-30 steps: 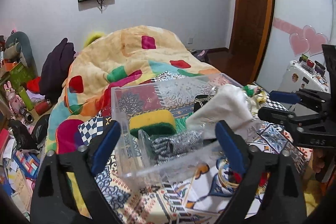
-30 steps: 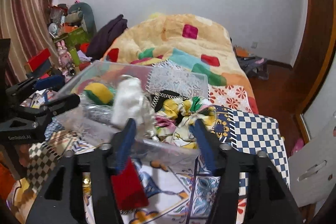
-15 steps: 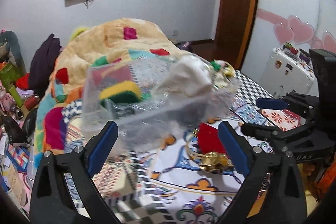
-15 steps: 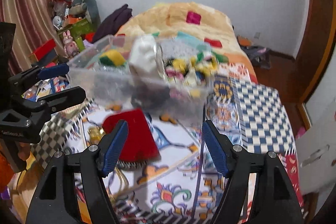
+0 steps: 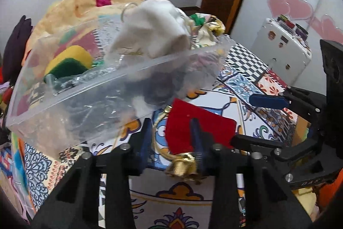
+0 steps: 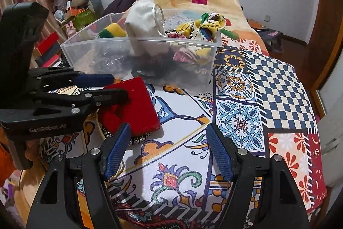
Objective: Organize soft objects
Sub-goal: 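Grasp the red cloth with gold trinkets using the left tool, then grasp the black-and-white beaded bracelet with the right tool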
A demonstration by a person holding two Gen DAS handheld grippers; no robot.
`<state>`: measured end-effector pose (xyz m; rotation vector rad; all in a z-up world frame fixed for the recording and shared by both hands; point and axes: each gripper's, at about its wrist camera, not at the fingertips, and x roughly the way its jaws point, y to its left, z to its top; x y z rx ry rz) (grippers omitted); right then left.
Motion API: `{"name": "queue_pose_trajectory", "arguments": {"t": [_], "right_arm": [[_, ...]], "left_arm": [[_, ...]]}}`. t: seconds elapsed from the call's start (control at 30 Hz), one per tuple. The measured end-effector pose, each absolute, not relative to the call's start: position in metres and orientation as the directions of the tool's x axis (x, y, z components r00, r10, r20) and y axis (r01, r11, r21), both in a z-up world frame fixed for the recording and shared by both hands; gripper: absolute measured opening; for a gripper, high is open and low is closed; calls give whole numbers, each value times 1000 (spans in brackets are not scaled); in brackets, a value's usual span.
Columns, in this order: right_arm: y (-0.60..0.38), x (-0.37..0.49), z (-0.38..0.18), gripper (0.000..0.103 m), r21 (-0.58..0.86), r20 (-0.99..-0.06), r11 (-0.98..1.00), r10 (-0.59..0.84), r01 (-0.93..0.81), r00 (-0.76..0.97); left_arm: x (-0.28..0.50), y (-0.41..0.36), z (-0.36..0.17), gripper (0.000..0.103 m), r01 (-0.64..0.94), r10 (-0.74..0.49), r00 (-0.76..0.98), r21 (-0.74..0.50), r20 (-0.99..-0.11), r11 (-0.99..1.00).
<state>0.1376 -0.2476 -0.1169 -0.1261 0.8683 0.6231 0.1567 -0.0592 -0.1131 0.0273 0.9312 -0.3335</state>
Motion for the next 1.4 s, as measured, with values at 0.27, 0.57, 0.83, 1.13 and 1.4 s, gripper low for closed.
{"name": "queue_pose_trajectory", "arguments": {"t": [0.27, 0.57, 0.83, 1.13, 1.4], "right_arm": [[-251, 135, -118, 70, 160, -752, 816, 466, -556, 467], [-228, 127, -125, 70, 67, -778, 805, 411, -589, 475], [-219, 127, -112, 69, 96, -750, 786, 461, -611, 475], [-187, 143, -120, 22, 64, -783, 752, 446, -656, 435], [-187, 138, -119, 7, 49, -762, 759, 448, -649, 468]], "left_arm": [[140, -52, -97, 5, 301, -266, 619, -89, -739, 949], [110, -18, -63, 3, 247, -253, 704, -105, -664, 963], [93, 13, -67, 3, 171, -193, 716, -99, -671, 980], [91, 29, -104, 9, 118, -177, 648, -132, -741, 984], [94, 23, -113, 54, 131, -171, 649, -112, -742, 985]]}}
